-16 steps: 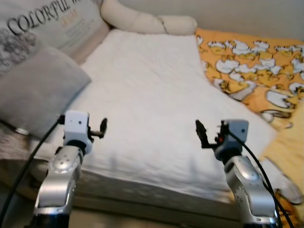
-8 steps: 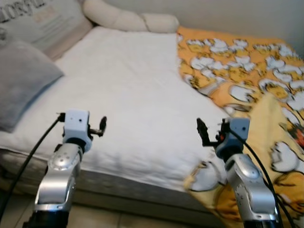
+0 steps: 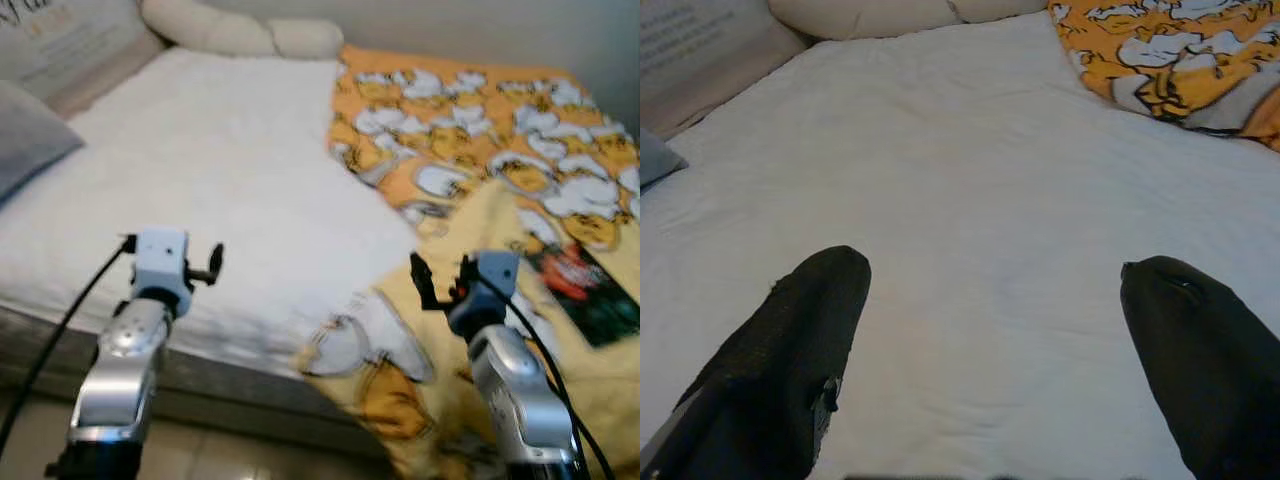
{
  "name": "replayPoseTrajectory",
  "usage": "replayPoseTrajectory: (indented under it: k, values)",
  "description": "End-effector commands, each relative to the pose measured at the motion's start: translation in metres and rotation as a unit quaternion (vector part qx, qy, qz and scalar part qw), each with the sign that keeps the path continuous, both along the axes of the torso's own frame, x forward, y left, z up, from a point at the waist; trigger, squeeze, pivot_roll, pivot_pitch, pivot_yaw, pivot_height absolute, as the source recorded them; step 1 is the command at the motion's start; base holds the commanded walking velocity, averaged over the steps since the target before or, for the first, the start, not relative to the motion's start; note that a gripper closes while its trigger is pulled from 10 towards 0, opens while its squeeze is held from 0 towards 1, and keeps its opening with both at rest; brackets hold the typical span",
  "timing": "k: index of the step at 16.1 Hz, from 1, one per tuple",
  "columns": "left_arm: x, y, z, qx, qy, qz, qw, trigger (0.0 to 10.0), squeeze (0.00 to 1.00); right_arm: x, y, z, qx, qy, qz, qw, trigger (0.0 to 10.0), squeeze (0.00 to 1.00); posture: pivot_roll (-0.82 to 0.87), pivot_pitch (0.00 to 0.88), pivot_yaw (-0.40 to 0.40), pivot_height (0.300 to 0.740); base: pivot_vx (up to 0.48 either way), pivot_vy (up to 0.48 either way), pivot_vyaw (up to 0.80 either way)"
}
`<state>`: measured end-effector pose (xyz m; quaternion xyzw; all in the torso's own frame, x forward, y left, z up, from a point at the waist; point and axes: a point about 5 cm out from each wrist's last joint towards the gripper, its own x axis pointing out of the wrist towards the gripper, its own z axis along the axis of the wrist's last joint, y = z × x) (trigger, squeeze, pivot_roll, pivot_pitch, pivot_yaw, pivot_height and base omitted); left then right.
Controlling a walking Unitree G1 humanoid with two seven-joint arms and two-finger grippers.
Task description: Clean up the room
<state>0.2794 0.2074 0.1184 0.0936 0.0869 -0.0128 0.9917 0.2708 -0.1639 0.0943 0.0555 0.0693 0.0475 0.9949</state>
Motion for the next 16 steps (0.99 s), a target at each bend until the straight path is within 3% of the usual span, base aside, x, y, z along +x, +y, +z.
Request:
replayPoseTrajectory:
  k: [1, 4, 16]
  values:
    - [0.0021, -0.0075, 0.0017, -0.005, -0.001, -0.017, 1.0, 10.0, 1.0, -0.0016, -0.0073, -0.0013, -0.004, 0.001, -0.012, 1.0, 10.0, 1.0, -0.06, 0.0, 0.01, 0.74, 0.0, -0.48, 0.0]
    - [0.0031, -0.0069, 0.0019, -0.007, -0.001, -0.017, 1.0, 10.0, 1.0, 0.0, -0.0038, -0.0014, -0.003, -0.001, 0.0, 1.0, 10.0, 1.0, -0.06, 0.0, 0.011, 0.74, 0.0, -0.48, 0.14]
    - [0.0039, -0.0084, 0.003, -0.001, 0.001, -0.029, 1.0, 10.0, 1.0, -0.0001, 0.001, -0.0026, 0.001, -0.001, 0.005, 1.0, 10.0, 1.0, -0.05, 0.0, 0.016, 0.74, 0.0, -0.48, 0.8]
